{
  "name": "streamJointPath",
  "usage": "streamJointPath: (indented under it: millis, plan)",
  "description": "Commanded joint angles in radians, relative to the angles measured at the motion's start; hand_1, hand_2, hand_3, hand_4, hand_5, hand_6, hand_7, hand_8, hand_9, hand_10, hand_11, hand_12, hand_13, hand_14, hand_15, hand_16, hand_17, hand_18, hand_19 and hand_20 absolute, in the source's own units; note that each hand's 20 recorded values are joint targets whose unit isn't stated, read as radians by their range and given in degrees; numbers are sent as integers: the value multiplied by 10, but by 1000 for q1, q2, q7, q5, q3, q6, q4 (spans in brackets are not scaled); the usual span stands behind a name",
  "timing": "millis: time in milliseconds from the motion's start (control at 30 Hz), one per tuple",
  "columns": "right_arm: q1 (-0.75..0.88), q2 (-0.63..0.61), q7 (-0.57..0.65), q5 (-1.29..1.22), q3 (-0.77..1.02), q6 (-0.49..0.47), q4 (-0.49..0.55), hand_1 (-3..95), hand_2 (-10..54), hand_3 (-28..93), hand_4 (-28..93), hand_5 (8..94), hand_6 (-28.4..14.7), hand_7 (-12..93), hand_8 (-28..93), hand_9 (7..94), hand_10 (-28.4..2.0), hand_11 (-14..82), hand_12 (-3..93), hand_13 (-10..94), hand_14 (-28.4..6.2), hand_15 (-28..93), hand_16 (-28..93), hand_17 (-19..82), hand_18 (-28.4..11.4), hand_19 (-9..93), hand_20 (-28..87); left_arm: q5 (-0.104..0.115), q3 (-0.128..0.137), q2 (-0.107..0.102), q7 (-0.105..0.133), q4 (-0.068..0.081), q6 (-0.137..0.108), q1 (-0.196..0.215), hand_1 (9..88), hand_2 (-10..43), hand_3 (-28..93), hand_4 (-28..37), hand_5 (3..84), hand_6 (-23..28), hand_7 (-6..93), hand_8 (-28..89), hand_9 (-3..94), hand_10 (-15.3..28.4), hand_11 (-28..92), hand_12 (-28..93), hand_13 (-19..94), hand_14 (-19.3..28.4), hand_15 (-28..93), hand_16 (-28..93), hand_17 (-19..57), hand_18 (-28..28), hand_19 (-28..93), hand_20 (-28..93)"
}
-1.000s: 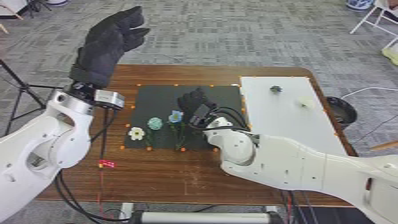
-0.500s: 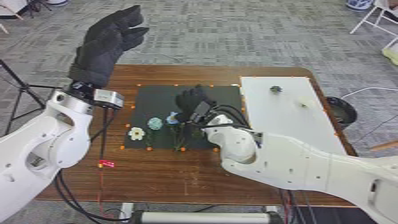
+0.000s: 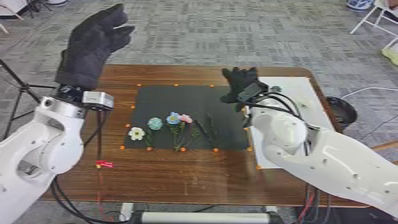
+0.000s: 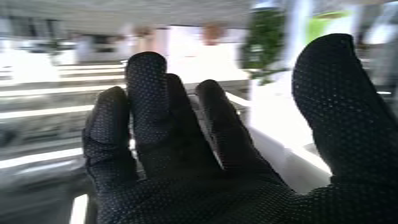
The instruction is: Arrange flowers
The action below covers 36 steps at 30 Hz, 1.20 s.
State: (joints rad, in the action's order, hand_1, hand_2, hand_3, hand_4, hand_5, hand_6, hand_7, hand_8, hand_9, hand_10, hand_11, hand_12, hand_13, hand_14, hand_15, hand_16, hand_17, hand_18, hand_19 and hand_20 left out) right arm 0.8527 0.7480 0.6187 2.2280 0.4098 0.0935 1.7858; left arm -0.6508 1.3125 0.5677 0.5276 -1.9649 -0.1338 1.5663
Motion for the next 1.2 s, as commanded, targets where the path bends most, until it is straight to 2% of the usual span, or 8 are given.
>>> streamJointPath:
  millis: [33,167,367,433,500,633,933,1200]
  plan:
    - [168,-277,22,18,165,11,-9,224,-95,854,-283,294,-77,177,-87,299,-161,214,233,324,-139,723,196,148,-217,752,545,21,241,68,-14,-63,-107,435,255,-22,689,-255,314,28,178,-79,249,113,194,190,205,138,291,57,-90,199,379,140]
    - [201,-312,30,23,199,2,13,215,-95,848,-283,305,-72,174,-84,310,-159,213,239,315,-140,715,195,141,-217,742,547,37,326,95,-35,-83,-142,565,255,-24,690,-256,315,29,179,-80,248,113,193,191,204,137,291,57,-90,199,379,140]
    - [163,-307,59,24,154,1,-18,216,-95,846,-283,326,-68,179,-85,335,-161,220,246,331,-143,720,199,148,-218,745,552,41,370,126,-21,-103,-164,646,254,-24,692,-257,315,29,180,-80,248,113,193,191,203,137,290,57,-91,199,379,141]
    - [165,-284,65,40,158,-2,-49,219,-95,844,-283,330,-59,184,-88,344,-158,225,248,340,-143,722,201,149,-218,747,554,46,371,112,-38,-98,-160,637,254,-25,692,-257,315,29,180,-80,248,113,193,191,203,137,291,57,-91,199,379,141]
    - [117,-265,77,27,105,36,-90,223,-95,845,-283,331,-57,186,-90,349,-155,231,249,348,-141,727,203,154,-217,751,556,51,350,109,-28,-90,-156,614,255,-24,692,-257,314,29,180,-81,247,113,194,191,202,137,291,57,-91,199,380,141]
    - [75,-235,97,22,62,25,-146,227,-95,842,-283,342,-54,196,-96,371,-154,248,250,373,-137,731,207,163,-217,760,561,37,320,97,-40,-81,-131,571,256,-23,690,-257,313,29,181,-81,246,112,194,191,202,137,291,56,-92,199,380,141]
    - [0,-221,198,49,-30,57,-240,256,-95,847,-283,414,-65,199,-99,461,-151,284,237,455,-124,739,221,210,-215,794,563,37,209,39,-35,-35,-92,397,254,-23,689,-256,312,28,181,-81,245,112,194,192,200,137,292,56,-92,198,379,140]
    - [-26,-179,156,18,-50,51,-261,300,-95,850,-282,516,-33,266,-127,574,-131,360,240,528,-104,721,268,248,-212,827,552,37,214,34,-36,-39,-86,395,253,-22,689,-256,311,27,181,-80,245,112,194,192,201,137,292,56,-92,198,379,141]
